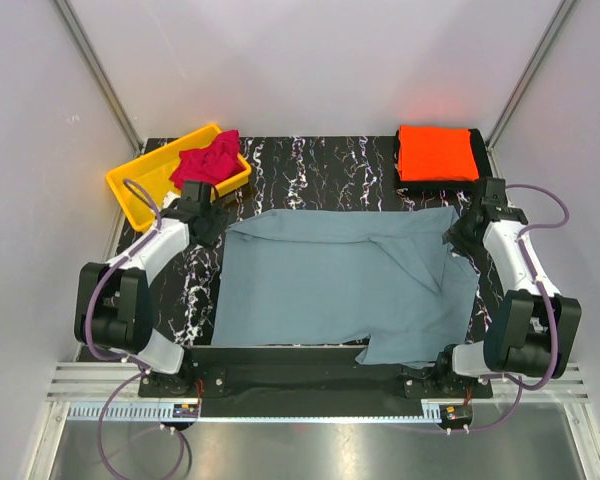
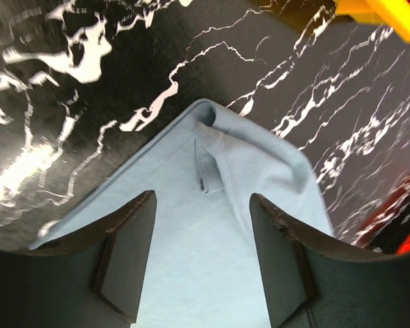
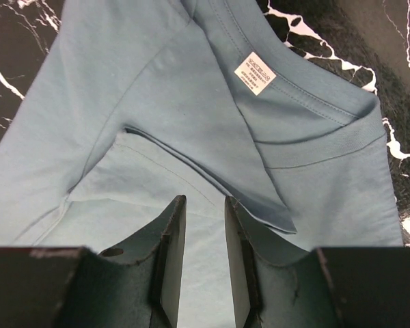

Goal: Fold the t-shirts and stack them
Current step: Fold the tshirt

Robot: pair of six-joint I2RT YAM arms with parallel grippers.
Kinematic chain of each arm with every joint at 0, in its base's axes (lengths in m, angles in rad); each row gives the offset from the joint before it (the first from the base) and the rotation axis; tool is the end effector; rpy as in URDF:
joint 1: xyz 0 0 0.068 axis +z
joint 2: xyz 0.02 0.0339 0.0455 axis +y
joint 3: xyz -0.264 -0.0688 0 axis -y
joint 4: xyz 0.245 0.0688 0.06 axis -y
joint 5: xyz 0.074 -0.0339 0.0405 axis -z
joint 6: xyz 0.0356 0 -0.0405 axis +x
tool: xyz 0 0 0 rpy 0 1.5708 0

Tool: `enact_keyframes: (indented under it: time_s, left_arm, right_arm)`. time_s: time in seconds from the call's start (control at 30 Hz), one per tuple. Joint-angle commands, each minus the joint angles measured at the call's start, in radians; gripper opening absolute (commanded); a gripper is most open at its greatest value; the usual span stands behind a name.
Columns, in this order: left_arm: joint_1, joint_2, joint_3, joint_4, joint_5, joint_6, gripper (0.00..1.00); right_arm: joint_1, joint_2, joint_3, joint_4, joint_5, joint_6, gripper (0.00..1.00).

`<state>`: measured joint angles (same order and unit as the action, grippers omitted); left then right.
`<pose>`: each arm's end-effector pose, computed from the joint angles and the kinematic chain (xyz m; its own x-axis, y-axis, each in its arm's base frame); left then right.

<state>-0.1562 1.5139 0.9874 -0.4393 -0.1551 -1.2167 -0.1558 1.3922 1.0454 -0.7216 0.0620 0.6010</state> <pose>0.3061 -0.0426 0.2160 -0.3445 -0.8839 -0.3164 -0.7389 0.4632 -0.4894 0.2730 -0.0451 0.2505 -0.6099 0.6671 -0.4279 0.6416 0.7325 0.2275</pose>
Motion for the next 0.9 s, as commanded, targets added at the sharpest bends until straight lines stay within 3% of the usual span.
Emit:
enact_keyframes:
  time_s: [0.0,0.27,0.73,0.87]
  left_arm:
    - [-0.006,0.064,0.045,0.014,-0.026,-0.193,0.60]
    - [-0.042,0.146,0.094,0.011,-0.110,-0.273,0.52]
    - [-0.045,0.224,0.142,-0.003,-0.158,-0.276,0.44]
    - [-0.045,0.249,0.152,-0.004,-0.155,-0.270,0.43]
  right_arm:
    - [-0.001,-0.053,0.005,0.053,-0.008,0.000,0.36]
    - [-0.001,-0.044,0.004,0.065,-0.005,-0.018,0.36]
    - [-0.001,-0.022,0.016,0.088,-0.008,-0.026,0.37]
    - [0.001,0.030,0.004,0.120,-0.092,0.005,0.35]
